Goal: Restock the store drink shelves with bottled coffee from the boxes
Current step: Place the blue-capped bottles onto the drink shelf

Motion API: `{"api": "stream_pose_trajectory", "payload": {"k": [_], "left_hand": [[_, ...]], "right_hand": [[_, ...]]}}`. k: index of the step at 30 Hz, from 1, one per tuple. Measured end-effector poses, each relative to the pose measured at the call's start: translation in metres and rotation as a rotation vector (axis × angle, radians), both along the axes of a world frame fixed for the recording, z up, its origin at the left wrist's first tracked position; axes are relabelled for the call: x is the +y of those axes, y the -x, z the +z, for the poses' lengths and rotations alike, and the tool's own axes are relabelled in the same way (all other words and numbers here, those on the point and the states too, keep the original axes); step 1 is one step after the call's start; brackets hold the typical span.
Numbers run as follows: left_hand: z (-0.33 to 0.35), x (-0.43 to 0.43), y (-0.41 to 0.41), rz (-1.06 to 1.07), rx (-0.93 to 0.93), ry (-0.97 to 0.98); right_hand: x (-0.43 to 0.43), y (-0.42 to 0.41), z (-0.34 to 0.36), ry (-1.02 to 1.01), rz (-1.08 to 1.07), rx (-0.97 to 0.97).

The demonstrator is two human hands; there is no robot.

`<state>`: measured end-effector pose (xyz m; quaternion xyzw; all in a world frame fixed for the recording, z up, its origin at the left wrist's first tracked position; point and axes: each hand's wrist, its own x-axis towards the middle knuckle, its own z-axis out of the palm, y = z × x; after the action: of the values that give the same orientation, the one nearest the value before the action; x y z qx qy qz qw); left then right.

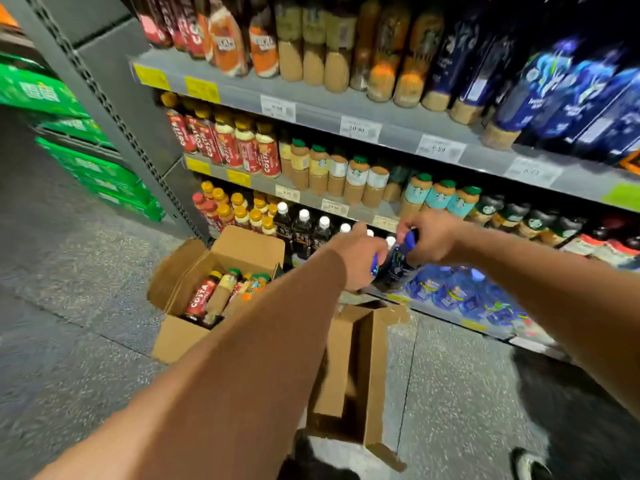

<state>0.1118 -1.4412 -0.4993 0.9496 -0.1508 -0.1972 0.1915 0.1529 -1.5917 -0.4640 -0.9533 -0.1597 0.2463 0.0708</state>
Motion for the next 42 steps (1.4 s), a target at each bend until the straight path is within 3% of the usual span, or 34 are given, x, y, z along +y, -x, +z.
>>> {"api": "stream_pose_trajectory", "payload": {"k": [10,19,30,42], "left_hand": [[0.207,-0.003,0.057,0.084,-0.196,0.032],[0.328,-0.013,0.106,0.189,-0.313,0.051],[0.383,-0.031,0.119,0.156,-0.306,0.073],[0.408,-0.046,0.022,0.123,-0.377,0.14]], "right_hand": [[-0.003,0.059,0.204,-0.079,0.127,-0.263],[-0.007,0.118,0.32,-0.191,0.134,-0.438],[-0.027,0.13,0.37,-0.2,0.136,-0.472],[-0.055,0.055,0.392,-0.245,-0.054,-0.561]]}}
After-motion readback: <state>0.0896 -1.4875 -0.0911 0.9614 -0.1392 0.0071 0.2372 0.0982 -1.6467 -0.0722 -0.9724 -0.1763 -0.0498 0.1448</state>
